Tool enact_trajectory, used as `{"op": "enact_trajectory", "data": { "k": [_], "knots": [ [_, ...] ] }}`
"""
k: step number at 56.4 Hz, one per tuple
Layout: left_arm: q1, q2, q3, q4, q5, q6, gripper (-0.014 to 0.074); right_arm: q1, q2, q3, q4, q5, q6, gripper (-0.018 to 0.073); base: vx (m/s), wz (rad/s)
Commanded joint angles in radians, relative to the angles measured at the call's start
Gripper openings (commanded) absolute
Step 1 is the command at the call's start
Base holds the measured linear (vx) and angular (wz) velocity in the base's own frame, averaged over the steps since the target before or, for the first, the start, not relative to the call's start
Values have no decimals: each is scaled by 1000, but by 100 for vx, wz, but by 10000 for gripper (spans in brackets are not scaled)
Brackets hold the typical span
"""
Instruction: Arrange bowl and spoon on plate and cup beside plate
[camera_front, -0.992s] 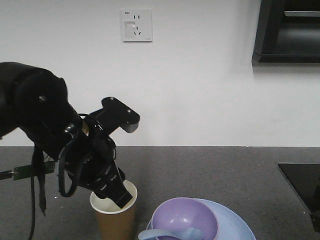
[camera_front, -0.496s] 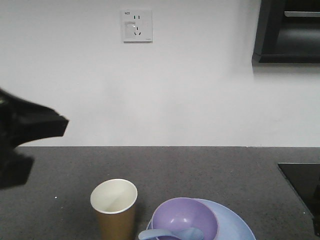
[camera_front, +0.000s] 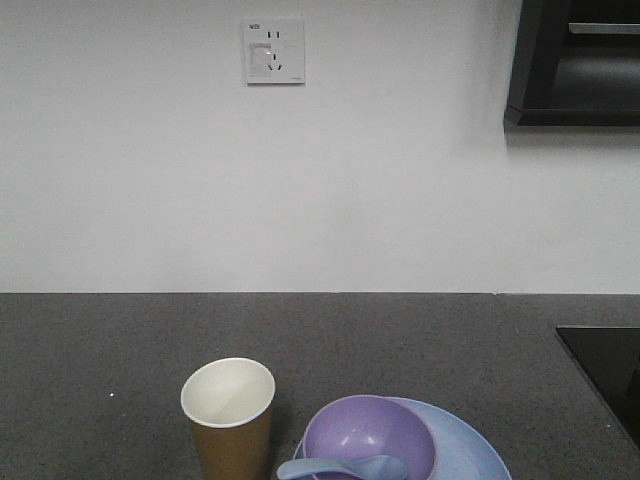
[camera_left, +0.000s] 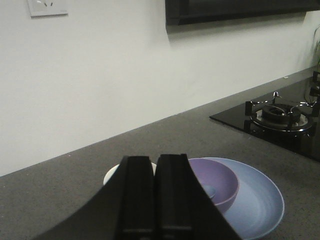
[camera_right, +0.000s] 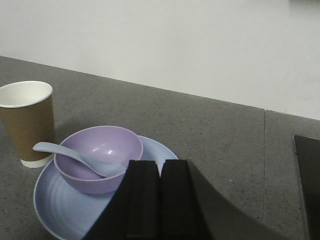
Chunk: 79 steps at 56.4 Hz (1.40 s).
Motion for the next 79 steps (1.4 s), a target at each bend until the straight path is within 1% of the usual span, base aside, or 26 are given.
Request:
{"op": "enact_trajectory", "data": {
  "k": [1,23,26,28,29,32,34,37,39,45,50,53,58,66,68,79],
  "knots": [
    [-2,-1,-7,-14,-104,-9,0,-1,5,-29,4,-91,-6,-8,0,0],
    [-2,1,8,-13,-84,-9,0,-1,5,-29,4,-90,-5,-8,0,0],
    [2,-1,19,19,-91,6,0,-1,5,-29,4,-90,-5,-8,0,0],
    [14,-5,29,60,-95,6,0,-1,5,-29,4,-90,-5,-8,0,0],
    [24,-13,37,84,-96,0,0,-1,5,-29,4,-90,-5,-8,0,0],
    [64,-31,62,100,-95,-25,0,-1,5,-29,4,-85,-5,-8,0,0],
    [109,-52,91,101,-95,-39,0,-1,5,-29,3,-80,-5,-8,0,1],
    [166,-85,129,101,-95,-43,0,-1,5,-29,3,-75,-5,-8,0,2],
    [215,-121,166,101,-95,-43,0,-1,5,-29,3,-75,-5,-8,0,1],
    [325,-245,276,102,-96,-41,0,-1,5,-29,3,-75,-5,-8,0,0],
    [380,-366,374,102,-102,-39,0,-1,5,-29,3,-75,-5,-8,0,0],
    [399,-439,434,102,-117,-40,0,-1,5,-29,3,-75,-5,-8,0,0],
    [409,-512,510,102,-142,-44,0,-1,5,-29,3,-75,-5,-8,0,0],
    [409,-500,601,99,-243,-44,0,-1,5,-29,3,-71,-5,-8,0,0],
    [409,-499,600,99,-226,-44,0,-1,5,-29,3,-71,-5,-8,0,0],
    [409,-500,597,99,-233,-44,0,-1,5,-29,3,-71,-5,-8,0,0]
  ]
}}
